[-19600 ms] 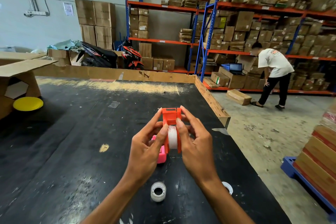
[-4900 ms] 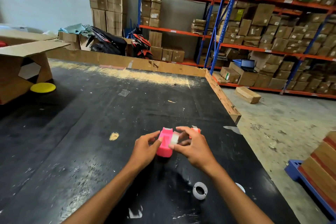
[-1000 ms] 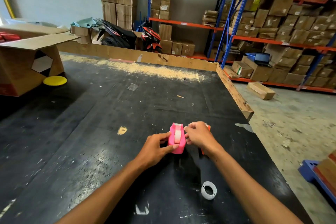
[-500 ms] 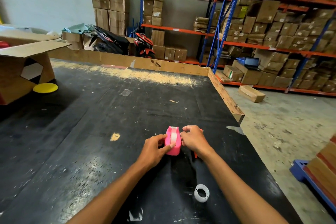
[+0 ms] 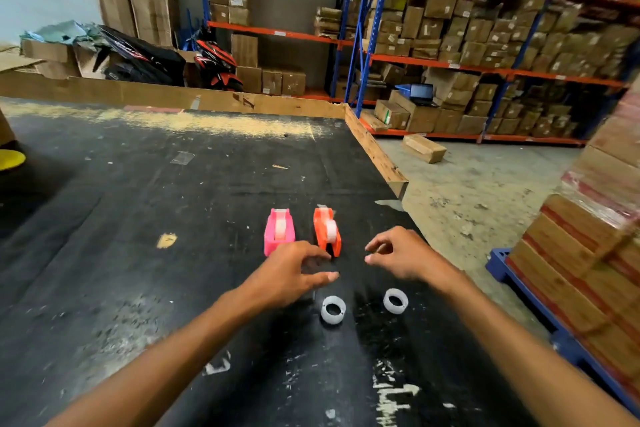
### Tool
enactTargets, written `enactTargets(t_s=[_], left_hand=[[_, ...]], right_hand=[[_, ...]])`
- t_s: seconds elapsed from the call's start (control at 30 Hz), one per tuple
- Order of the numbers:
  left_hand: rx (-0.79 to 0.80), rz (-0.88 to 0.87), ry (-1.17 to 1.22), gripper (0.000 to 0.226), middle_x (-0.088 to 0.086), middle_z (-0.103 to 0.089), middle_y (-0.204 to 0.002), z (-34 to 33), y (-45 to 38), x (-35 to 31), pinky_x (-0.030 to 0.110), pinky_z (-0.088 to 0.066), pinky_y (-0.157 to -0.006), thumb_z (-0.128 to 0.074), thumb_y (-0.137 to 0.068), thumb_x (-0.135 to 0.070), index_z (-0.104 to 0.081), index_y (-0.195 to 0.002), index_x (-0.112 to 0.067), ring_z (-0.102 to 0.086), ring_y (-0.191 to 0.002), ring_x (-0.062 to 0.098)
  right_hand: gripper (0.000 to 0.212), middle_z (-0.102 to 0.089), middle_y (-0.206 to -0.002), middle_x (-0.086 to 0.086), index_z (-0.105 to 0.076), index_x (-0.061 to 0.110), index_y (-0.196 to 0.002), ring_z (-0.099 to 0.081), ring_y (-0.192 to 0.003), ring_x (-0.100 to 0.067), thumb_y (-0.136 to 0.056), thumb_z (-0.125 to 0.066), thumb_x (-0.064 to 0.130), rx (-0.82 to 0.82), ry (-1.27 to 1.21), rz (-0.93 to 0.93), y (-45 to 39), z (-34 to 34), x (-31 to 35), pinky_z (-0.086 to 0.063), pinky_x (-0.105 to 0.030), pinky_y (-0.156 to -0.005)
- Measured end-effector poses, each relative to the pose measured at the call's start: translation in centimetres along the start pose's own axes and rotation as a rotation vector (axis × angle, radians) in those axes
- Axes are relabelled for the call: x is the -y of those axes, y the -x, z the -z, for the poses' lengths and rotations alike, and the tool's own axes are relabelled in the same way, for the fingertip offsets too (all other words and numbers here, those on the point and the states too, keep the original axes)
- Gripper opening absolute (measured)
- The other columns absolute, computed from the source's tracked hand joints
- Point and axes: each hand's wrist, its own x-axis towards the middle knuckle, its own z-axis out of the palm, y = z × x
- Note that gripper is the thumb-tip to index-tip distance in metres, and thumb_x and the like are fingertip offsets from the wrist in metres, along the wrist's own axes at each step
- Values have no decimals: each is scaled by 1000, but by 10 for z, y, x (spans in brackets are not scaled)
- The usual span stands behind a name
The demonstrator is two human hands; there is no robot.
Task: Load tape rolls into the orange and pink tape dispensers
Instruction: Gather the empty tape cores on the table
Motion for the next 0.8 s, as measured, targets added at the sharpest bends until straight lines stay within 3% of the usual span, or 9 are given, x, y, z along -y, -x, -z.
enactTargets(t_s=[0.07,0.13,0.23,0.33,0.47,0.63,0.8], left_hand=[[118,-8,-107,54,1,-67,-119,-13,0,-5,21,-47,-91,-71,-76,-46,-63,-121,-15,-61,-107,9],[192,-25,-240,65,0,-63,-127,-23,-1,-6,33,-47,-98,-68,-72,-57,-59,-125,-20,-57,-117,15],[265,-37,-428,65,-2,-60,-127,-35,-2,-3,41,-49,-94,-66,-71,-60,-57,-125,-27,-55,-119,20],[286,-49,-466,43,-1,-66,-116,-41,-2,4,41,-52,-85,-67,-74,-49,-65,-112,-28,-60,-107,24],[206,-57,-396,29,-1,-70,-100,-31,9,15,40,-53,-78,-64,-76,-43,-69,-98,-25,-63,-94,23],[47,52,-387,34,-5,-70,-108,18,30,47,39,-52,-82,-64,-76,-44,-66,-104,-26,-63,-102,20],[-52,194,-428,27,-2,-71,-102,78,52,89,37,-52,-79,-65,-76,-41,-67,-97,-26,-63,-99,21]], right_hand=[[40,-69,-113,-8,-66,20,-116,-65,-101,-20,-79,-73,33,55,64,-57,15,-1,-16,-48,-29,-87],[52,-63,-122,-9,-60,25,-124,-61,-109,-23,-76,-74,39,81,126,-95,26,-7,-30,-48,-32,-91],[55,-57,-129,-9,-56,29,-126,-55,-117,-27,-75,-73,39,64,154,-130,37,-23,-44,-47,-37,-97],[43,-63,-121,-7,-60,23,-117,-57,-111,-30,-77,-71,35,-7,167,-101,44,-37,-50,-48,-36,-86],[26,-69,-106,-3,-66,21,-101,-64,-96,-27,-77,-69,31,-60,117,-48,43,-47,-38,-53,-37,-78],[27,-71,-103,2,-68,24,-100,-65,-93,-21,-75,-70,35,-38,47,138,27,-66,18,-55,-41,-82],[17,-70,-89,-3,-65,19,-88,-64,-83,-24,-76,-66,32,26,18,327,-5,-94,93,-55,-46,-76]])
